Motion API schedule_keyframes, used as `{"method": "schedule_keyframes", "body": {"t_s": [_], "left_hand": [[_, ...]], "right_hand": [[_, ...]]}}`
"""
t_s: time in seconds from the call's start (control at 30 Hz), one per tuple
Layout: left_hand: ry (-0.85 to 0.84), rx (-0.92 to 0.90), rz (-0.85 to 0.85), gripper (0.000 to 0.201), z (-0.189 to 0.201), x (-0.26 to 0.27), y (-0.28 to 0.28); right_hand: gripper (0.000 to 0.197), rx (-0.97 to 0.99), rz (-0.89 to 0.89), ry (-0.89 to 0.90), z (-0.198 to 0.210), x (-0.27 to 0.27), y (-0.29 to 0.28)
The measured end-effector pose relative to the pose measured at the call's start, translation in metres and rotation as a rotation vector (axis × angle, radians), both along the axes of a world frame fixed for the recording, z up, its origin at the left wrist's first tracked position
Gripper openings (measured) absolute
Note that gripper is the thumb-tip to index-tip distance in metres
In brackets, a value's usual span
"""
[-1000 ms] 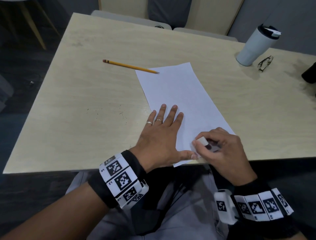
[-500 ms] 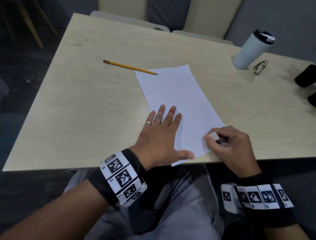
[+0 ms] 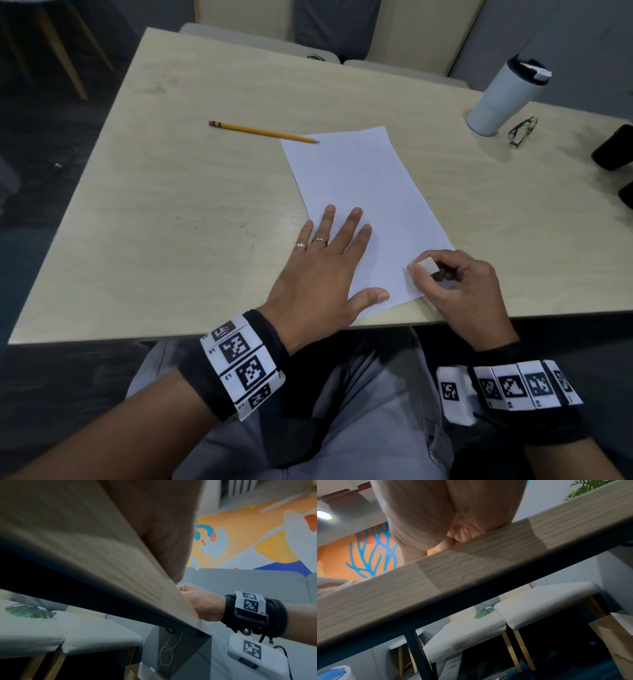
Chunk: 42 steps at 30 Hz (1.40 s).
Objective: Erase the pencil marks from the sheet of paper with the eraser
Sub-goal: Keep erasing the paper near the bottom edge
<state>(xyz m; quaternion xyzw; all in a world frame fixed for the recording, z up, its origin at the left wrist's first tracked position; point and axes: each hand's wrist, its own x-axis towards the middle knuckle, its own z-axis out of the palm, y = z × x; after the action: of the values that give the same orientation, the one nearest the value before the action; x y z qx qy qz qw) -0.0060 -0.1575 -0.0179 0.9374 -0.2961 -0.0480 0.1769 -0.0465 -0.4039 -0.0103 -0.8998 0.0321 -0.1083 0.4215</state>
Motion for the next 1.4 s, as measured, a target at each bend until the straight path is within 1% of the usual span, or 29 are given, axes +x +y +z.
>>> {"method": "schedule_keyframes", "body": {"t_s": [0.07,0.13,0.23,0.37,0.43,0.5,0.57,0.7,0.77,0.83,0.9,0.97,1.03,1.13,1.2,1.27,1.33,1.4], "left_hand": [[-0.022,0.010,-0.019,0.086,-0.001,-0.002,0.003],[-0.009,0.036,-0.022,0.083,-0.001,-0.002,0.004],[0.050,0.055,-0.042,0.087,0.002,0.002,0.005],[0.101,0.067,-0.042,0.095,0.002,0.007,0.004],[0.118,0.075,-0.036,0.096,0.003,0.008,0.004],[0.128,0.078,-0.037,0.096,0.004,0.008,0.004],[0.127,0.080,-0.038,0.096,0.005,0.008,0.003],[0.130,0.082,-0.044,0.097,0.003,0.008,0.004],[0.135,0.082,-0.047,0.096,0.004,0.008,0.004],[0.134,0.084,-0.043,0.096,0.005,0.008,0.003],[0.144,0.080,-0.042,0.098,0.006,0.009,0.002],[0.158,0.077,-0.044,0.100,0.006,0.010,0.003],[0.170,0.074,-0.046,0.102,0.005,0.011,0.004],[0.173,0.082,-0.051,0.104,0.006,0.011,0.004],[0.172,0.081,-0.052,0.104,0.006,0.011,0.003],[0.176,0.085,-0.048,0.105,0.006,0.011,0.004],[0.179,0.085,-0.046,0.105,0.006,0.012,0.004],[0.183,0.086,-0.050,0.106,0.006,0.012,0.004]], "right_hand": [[0.011,0.016,-0.003,0.001,0.002,0.001,-0.001],[0.011,0.011,0.007,-0.009,0.004,0.000,0.001],[0.010,-0.032,0.043,-0.044,0.006,-0.003,0.014],[0.009,-0.150,0.155,-0.053,0.005,-0.007,0.034],[0.009,-0.185,0.124,-0.065,0.004,-0.004,0.021],[0.010,-0.203,0.052,-0.058,0.005,0.000,0.004],[0.011,-0.197,0.034,-0.071,0.007,0.000,0.006],[0.009,-0.199,0.162,-0.060,0.007,-0.008,0.033],[0.010,-0.160,0.108,-0.033,0.006,-0.005,0.018],[0.011,-0.186,0.050,-0.043,0.008,-0.002,0.004],[0.010,-0.199,0.056,-0.065,0.011,-0.002,0.008],[0.008,-0.156,0.098,-0.047,0.015,-0.006,0.023],[0.009,-0.163,0.149,-0.024,0.013,-0.013,0.029],[0.008,-0.122,0.086,-0.002,0.010,-0.009,0.006],[0.011,-0.161,0.056,-0.024,0.013,-0.007,0.000],[0.012,-0.165,0.090,-0.026,0.015,-0.009,0.010],[0.014,-0.185,0.170,-0.028,0.014,-0.014,0.024],[0.015,-0.189,0.168,-0.028,0.009,-0.011,0.016]]}}
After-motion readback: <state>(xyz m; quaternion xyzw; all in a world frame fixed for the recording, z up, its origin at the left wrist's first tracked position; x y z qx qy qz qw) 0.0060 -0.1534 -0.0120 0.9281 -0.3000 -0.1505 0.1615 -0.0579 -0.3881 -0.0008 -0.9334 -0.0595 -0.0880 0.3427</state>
